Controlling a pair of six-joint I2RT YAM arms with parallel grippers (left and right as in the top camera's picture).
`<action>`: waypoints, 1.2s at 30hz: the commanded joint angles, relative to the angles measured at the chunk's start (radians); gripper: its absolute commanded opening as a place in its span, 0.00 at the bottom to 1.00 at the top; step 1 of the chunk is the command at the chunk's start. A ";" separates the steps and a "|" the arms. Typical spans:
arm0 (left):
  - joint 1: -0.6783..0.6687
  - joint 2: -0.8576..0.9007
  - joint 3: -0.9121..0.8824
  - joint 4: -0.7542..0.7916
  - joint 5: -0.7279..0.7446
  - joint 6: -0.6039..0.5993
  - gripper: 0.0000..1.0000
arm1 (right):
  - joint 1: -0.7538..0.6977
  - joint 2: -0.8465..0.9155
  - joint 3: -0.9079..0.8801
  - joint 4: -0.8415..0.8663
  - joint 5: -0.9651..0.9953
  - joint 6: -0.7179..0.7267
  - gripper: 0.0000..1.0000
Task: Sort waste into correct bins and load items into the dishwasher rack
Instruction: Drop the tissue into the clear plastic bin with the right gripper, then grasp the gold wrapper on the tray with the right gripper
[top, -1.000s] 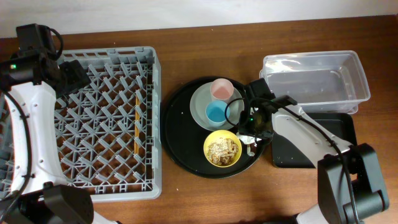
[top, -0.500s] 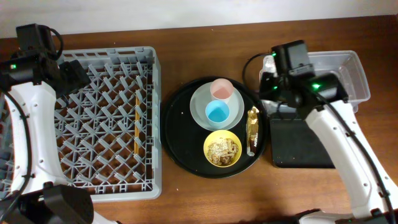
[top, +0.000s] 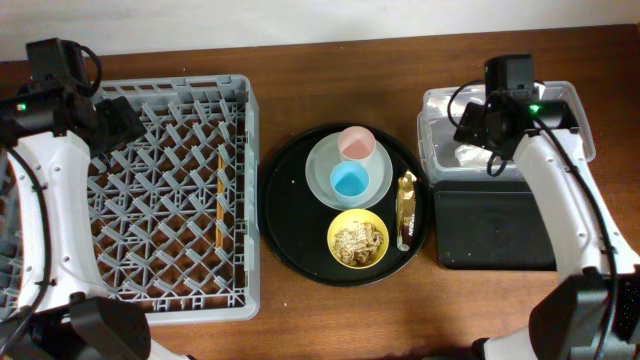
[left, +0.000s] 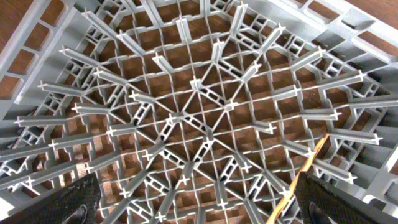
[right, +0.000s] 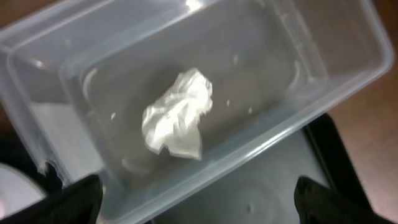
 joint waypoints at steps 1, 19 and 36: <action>0.004 -0.003 0.010 0.002 0.000 -0.010 0.99 | -0.003 -0.095 0.151 -0.131 -0.244 -0.019 0.99; 0.004 -0.003 0.010 0.002 0.000 -0.010 0.99 | 0.255 -0.133 -0.185 -0.245 -0.395 0.035 0.27; 0.004 -0.003 0.010 0.002 0.000 -0.010 0.99 | 0.314 -0.101 -0.462 0.116 -0.295 0.118 0.50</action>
